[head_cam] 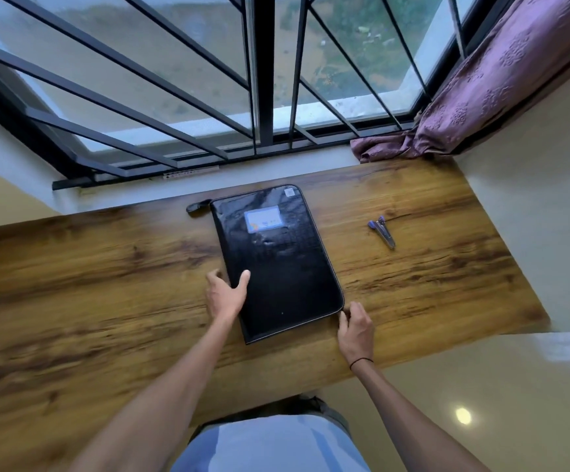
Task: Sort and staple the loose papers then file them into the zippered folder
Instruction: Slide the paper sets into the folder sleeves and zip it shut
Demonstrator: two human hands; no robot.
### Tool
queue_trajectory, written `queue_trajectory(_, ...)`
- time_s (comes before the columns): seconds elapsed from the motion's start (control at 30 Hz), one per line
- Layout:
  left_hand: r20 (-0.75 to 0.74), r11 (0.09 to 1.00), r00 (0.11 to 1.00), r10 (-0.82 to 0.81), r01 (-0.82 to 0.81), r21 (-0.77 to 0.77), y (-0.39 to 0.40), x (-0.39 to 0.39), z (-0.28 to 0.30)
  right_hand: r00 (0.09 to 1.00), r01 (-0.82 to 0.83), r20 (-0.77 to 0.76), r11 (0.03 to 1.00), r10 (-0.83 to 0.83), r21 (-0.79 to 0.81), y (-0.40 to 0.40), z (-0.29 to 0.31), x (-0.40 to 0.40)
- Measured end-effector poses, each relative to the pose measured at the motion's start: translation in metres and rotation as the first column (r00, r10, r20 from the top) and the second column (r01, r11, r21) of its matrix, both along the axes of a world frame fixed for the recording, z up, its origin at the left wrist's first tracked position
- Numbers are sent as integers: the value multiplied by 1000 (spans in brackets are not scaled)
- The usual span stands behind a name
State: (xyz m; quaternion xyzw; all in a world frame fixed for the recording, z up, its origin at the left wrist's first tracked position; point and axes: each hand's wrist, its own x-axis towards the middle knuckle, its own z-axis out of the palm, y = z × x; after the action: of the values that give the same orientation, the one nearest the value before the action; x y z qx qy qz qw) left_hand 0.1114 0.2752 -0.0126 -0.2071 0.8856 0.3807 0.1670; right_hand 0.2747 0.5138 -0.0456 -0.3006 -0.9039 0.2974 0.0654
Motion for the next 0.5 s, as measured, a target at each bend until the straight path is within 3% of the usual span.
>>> queue_trajectory(0.13,210,994,978,-8,-15,104,-6,-19,3,995,82,-53,993,-87,-89,-6,9,-2)
queue_trajectory(0.33,222,906,968,116,-194,376,2,-25,3,978,39,-206,999,-41,-10,-25,37,-12)
queue_trajectory(0.5,283,860,951,126,-247,447,-14,-44,2,943,-170,-269,979,194,108,-16,53,-9)
